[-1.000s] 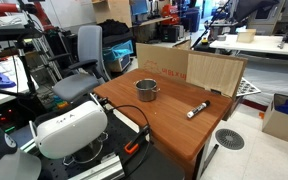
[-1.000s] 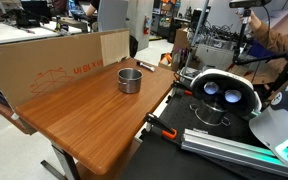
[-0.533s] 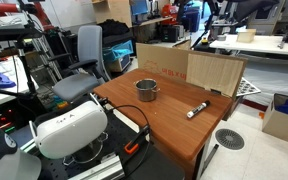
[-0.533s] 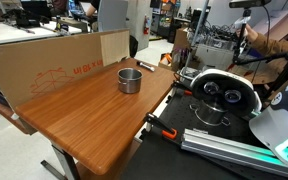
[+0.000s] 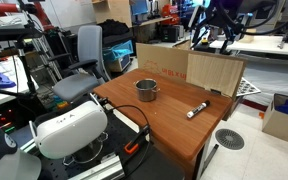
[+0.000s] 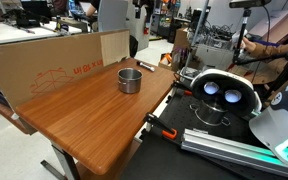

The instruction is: Put the marker in the pot

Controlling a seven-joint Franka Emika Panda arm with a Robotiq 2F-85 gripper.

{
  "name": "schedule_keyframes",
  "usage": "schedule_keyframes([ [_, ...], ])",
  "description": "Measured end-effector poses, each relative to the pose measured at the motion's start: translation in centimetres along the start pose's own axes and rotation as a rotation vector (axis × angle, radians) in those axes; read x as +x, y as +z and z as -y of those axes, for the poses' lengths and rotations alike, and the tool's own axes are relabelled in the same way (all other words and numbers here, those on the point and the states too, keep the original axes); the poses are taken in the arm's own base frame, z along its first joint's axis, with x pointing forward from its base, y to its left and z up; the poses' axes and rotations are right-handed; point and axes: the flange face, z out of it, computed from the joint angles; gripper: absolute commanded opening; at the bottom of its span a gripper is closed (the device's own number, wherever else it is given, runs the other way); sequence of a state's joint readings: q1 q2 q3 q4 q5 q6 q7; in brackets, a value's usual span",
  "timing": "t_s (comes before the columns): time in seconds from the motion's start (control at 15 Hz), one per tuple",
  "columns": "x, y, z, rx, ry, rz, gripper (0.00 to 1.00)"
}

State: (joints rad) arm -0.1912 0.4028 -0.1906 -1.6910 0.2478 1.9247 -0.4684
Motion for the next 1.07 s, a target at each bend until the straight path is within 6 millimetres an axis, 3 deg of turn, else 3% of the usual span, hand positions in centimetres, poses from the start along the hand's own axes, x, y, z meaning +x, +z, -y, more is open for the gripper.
schedule_keyframes([
  [0.6,3.5,7.6,-3.7,0.0,0.089,0.065,1.0],
  [1.07,4.5,14.5,-6.6,-0.053,0.16,0.162,1.0],
])
